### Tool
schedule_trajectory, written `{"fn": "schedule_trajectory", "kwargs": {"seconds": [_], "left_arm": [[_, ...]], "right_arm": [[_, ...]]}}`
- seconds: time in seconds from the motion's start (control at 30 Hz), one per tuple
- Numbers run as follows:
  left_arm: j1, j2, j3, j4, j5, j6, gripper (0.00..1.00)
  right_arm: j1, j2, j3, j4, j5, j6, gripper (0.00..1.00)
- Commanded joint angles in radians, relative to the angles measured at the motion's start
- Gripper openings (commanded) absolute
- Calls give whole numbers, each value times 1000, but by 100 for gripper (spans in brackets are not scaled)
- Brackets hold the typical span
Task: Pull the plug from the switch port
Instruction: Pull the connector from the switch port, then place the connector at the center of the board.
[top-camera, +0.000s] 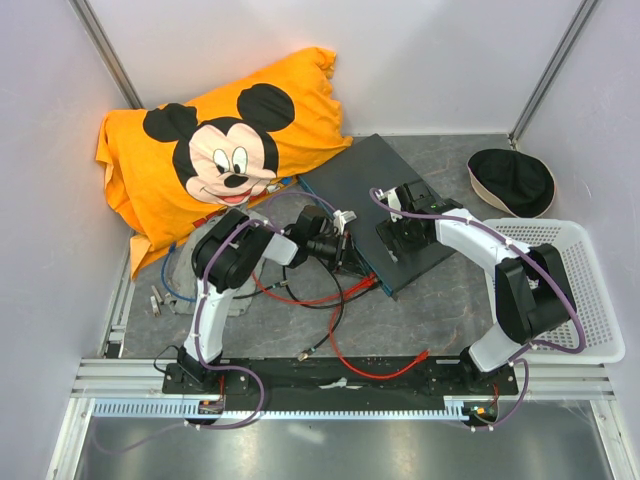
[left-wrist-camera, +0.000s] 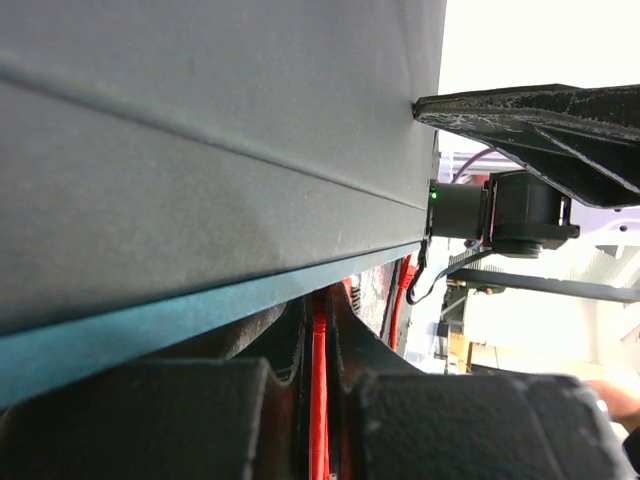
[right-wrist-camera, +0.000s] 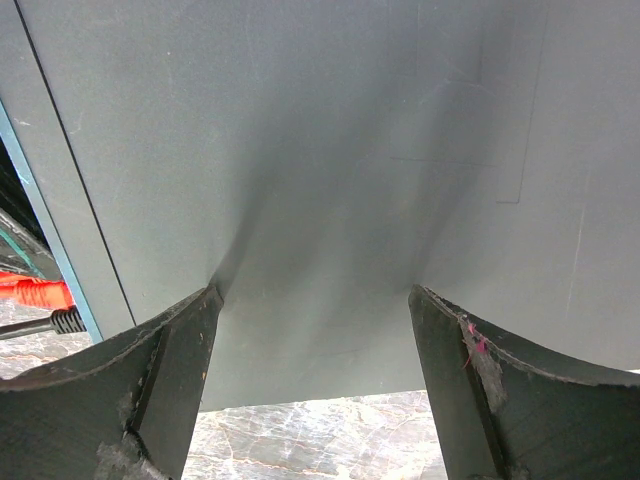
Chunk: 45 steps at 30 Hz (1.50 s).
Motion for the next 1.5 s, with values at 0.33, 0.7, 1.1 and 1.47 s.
{"fn": "schedule_trajectory", "kwargs": {"seconds": [0.33, 0.7, 1.1, 1.47], "left_arm": [[94, -50, -88, -269, 238, 243, 2], [78, -82, -178, 154, -19, -61, 55], [-3, 73, -129, 371, -40, -244, 54], [-43, -84, -270, 360, -190, -179, 57]], "right_arm": [[5, 65, -44, 18, 39, -13, 86], [5, 73, -47, 21, 39, -11, 86], [5, 64, -75, 25, 44, -16, 86], [3, 50, -79, 31, 42, -4, 86]]}}
